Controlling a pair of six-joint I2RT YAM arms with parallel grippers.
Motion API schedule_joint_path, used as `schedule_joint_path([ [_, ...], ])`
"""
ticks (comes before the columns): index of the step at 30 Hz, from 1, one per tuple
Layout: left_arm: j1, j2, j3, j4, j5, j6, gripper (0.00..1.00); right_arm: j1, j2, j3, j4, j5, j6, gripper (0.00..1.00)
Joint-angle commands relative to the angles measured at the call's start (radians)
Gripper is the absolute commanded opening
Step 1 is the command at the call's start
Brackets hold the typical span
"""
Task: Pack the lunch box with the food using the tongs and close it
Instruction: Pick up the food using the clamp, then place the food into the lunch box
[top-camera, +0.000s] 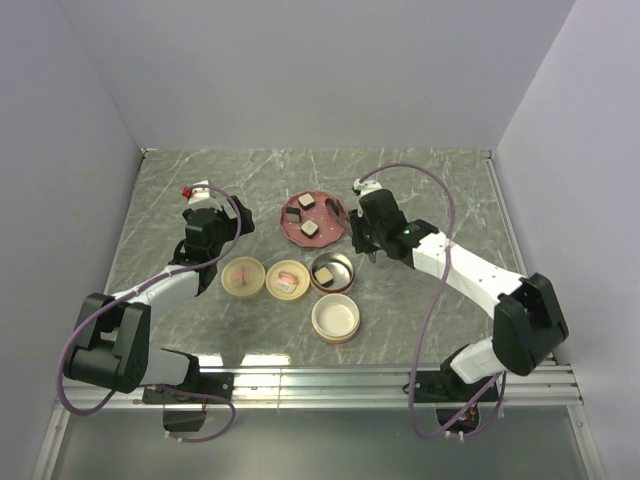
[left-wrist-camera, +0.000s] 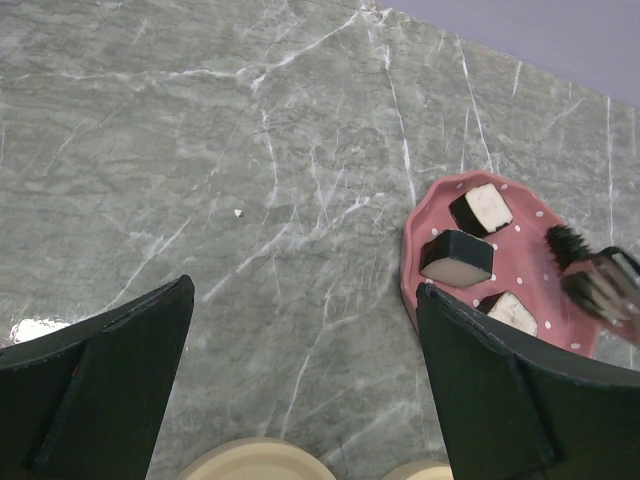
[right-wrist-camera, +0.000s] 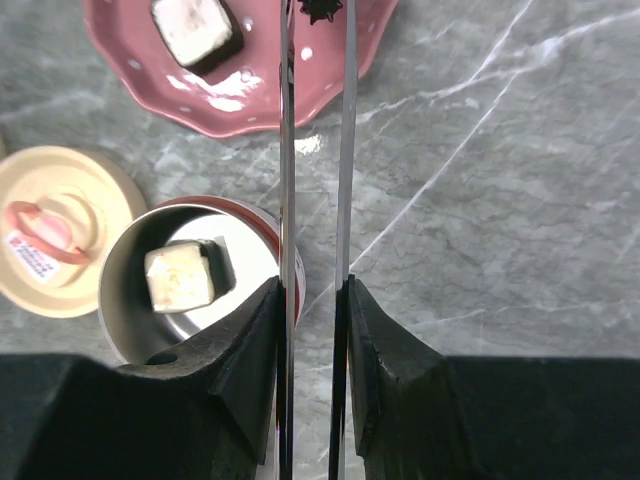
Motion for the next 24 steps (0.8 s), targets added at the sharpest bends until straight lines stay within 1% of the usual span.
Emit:
schedule_joint_path([
  [1, 0.004, -0.025, -0.001, 0.048, 0.018, -0.009, 0.99, 0.01, -0.085, -0.025, 0.051, 0.028, 0.016, 0.05],
  [9, 0.005, -0.018, 0.004, 0.048, 0.023, -0.011, 1.0, 0.032, -0.206, -0.112, 0.069, 0.044, 0.042, 0.04],
  [13, 0.007, -0.008, 0.008, 0.048, 0.023, -0.012, 1.0, 0.084, -0.28, -0.169, 0.062, 0.066, 0.079, 0.04],
  [16, 0.009, 0.003, 0.011, 0.048, 0.024, -0.011, 1.0, 0.121, -0.358, -0.217, 0.049, 0.092, 0.117, 0.04],
  [20, 0.01, 0.008, 0.013, 0.049, 0.024, -0.012, 1.0, 0.205, -0.493, -0.293, 0.025, 0.12, 0.166, 0.04],
  [24, 0.01, 0.009, 0.014, 0.051, 0.03, -0.012, 0.99, 0.259, -0.574, -0.327, -0.014, 0.15, 0.21, 0.03],
])
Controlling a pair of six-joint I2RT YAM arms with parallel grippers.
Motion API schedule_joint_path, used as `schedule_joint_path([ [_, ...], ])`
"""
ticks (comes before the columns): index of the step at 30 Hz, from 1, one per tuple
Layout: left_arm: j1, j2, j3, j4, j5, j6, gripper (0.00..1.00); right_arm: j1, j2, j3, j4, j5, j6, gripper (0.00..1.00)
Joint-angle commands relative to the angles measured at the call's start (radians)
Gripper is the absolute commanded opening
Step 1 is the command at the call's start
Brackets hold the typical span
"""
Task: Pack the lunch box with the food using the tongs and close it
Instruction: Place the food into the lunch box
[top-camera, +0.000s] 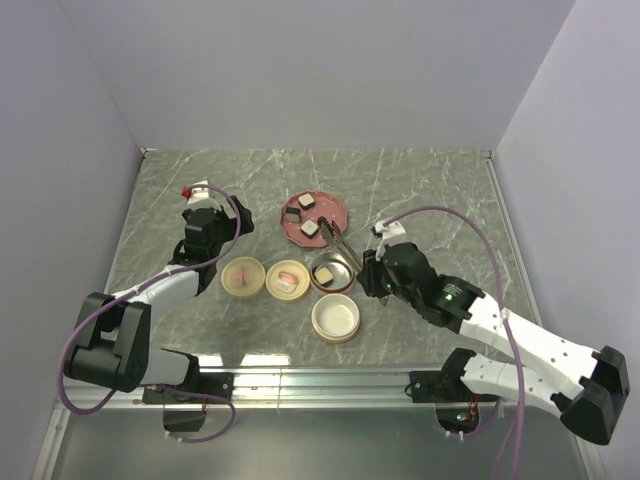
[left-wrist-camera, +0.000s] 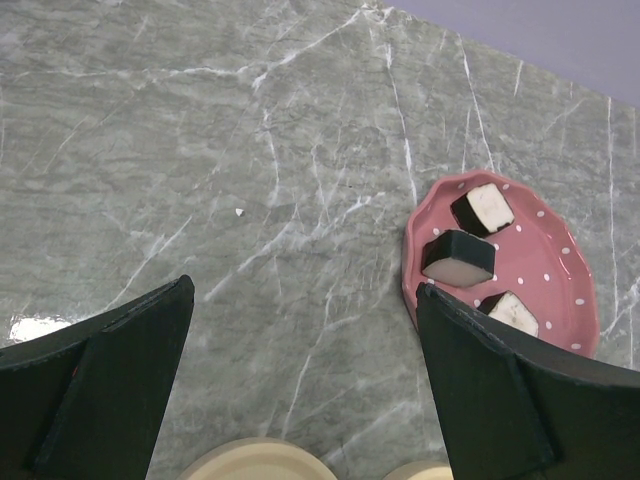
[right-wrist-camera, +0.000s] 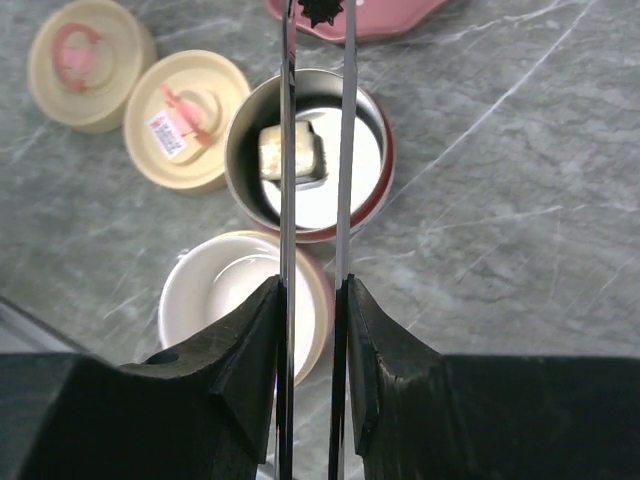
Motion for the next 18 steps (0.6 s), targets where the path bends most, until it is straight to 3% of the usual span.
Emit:
schedule_joint_path([
  [1, 0.004, 0.004, 0.014, 0.05, 0.025, -0.01, 1.0, 0.044, -0.071, -0.017, 0.0, 0.07, 0.069, 0.03],
  [18, 0.004, 0.021, 0.019, 0.058, 0.02, -0.008, 1.0, 0.271, -0.221, -0.073, -0.253, 0.245, 0.317, 0.03],
])
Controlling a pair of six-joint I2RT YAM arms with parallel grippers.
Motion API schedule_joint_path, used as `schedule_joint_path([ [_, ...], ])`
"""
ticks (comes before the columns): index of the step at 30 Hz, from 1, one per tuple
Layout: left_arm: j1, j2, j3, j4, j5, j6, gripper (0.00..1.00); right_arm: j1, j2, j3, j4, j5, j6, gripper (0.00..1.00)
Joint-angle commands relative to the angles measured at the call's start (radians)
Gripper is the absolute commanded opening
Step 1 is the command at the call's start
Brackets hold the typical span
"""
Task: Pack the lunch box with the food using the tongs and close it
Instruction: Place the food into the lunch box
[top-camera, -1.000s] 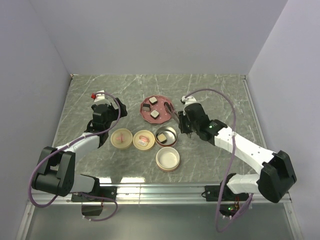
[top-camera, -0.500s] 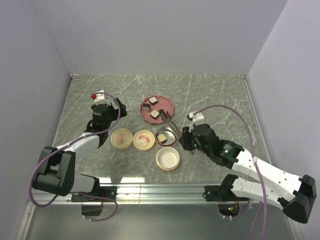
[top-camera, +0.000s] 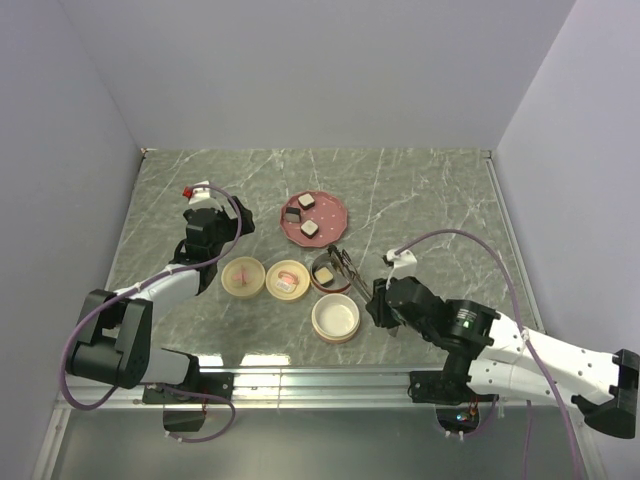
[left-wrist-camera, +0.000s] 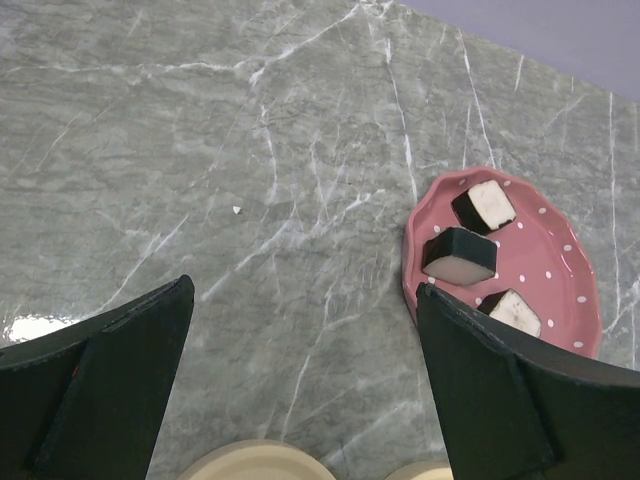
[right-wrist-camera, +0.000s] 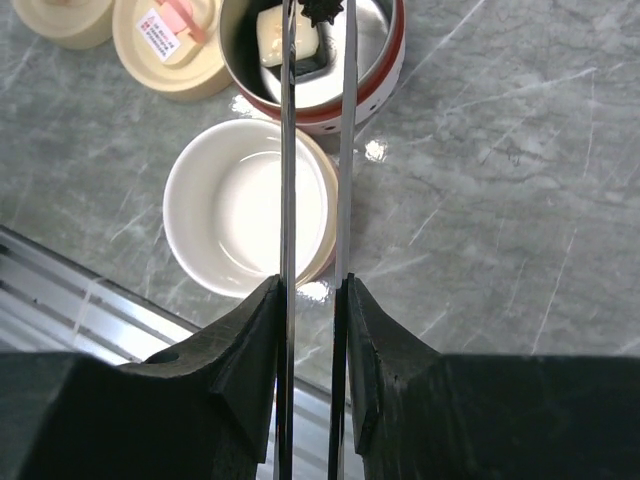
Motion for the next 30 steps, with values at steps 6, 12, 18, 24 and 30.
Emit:
schedule_joint_path([
  [6, 0.004, 0.001, 0.019, 0.046, 0.013, -0.01, 1.0, 0.045, 0.006, -0.003, -0.035, 0.065, 0.084, 0.03],
  [12, 0.004, -0.005, 0.014, 0.046, 0.013, -0.01, 0.99, 0.051, 0.009, -0.014, -0.018, 0.055, 0.088, 0.05],
  [18, 0.004, -0.005, 0.013, 0.046, 0.011, -0.011, 1.0, 0.053, -0.023, -0.022, -0.007, 0.061, 0.085, 0.19],
  [24, 0.004, -0.005, 0.014, 0.046, 0.013, -0.013, 1.0, 0.054, -0.021, -0.014, -0.013, 0.062, 0.082, 0.25],
  [30, 0.004, -0.003, 0.014, 0.044, 0.014, -0.013, 0.99, 0.059, -0.024, -0.011, -0.024, 0.061, 0.088, 0.27],
])
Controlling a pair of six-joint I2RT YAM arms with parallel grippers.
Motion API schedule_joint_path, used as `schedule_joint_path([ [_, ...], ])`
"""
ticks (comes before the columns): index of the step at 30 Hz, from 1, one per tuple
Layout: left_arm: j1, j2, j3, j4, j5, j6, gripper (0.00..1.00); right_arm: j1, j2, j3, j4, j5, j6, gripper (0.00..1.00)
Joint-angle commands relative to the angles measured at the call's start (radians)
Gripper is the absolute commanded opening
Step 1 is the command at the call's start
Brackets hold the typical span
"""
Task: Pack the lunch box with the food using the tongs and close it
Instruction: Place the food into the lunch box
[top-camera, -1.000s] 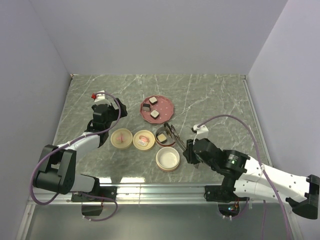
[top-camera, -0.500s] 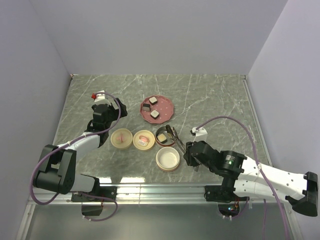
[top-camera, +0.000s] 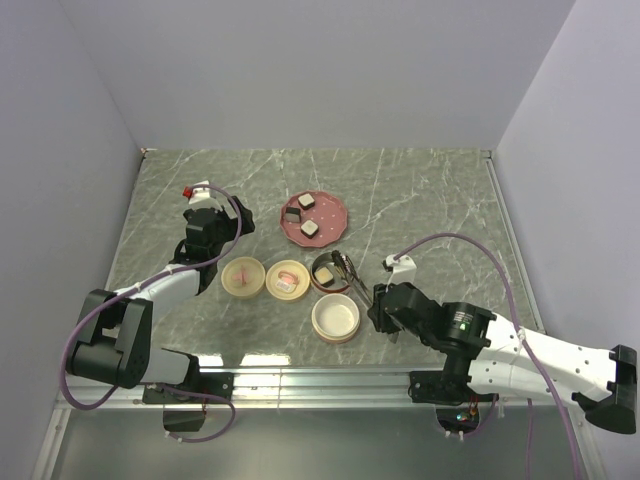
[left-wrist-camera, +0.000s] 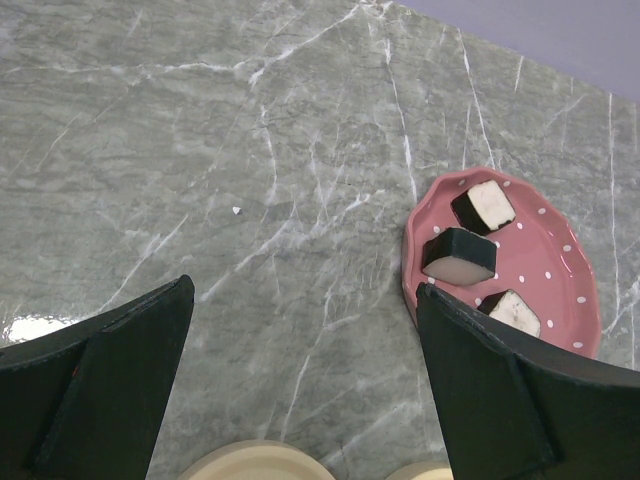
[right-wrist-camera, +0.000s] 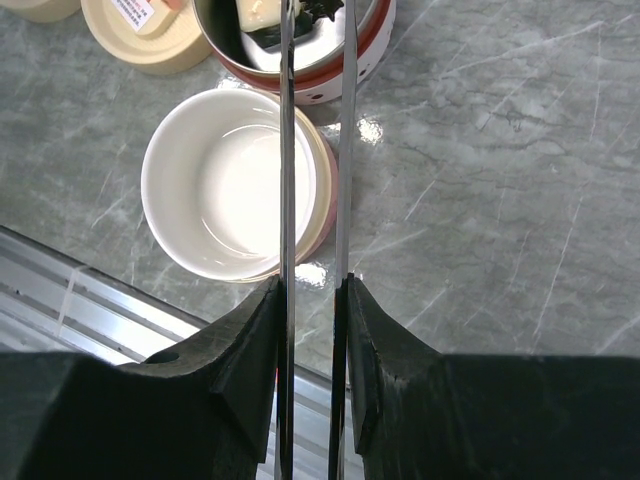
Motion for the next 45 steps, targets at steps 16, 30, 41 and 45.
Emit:
schedule_joint_path([
  [16, 0.004, -0.004, 0.014, 0.04, 0.016, -0.012, 1.0, 0.047, -0.023, 0.033, -0.014, 0.046, 0.031, 0.33],
  [30, 0.004, -0.001, 0.016, 0.038, 0.02, -0.011, 0.99, 0.045, -0.011, 0.043, -0.003, 0.062, 0.012, 0.45],
  [41, 0.004, -0.001, 0.016, 0.038, 0.019, -0.011, 0.99, 0.047, -0.003, 0.056, 0.017, 0.083, -0.006, 0.46],
  [45, 0.004, 0.004, 0.017, 0.038, 0.02, -0.011, 1.0, 0.047, 0.005, 0.062, 0.026, 0.089, -0.015, 0.46],
])
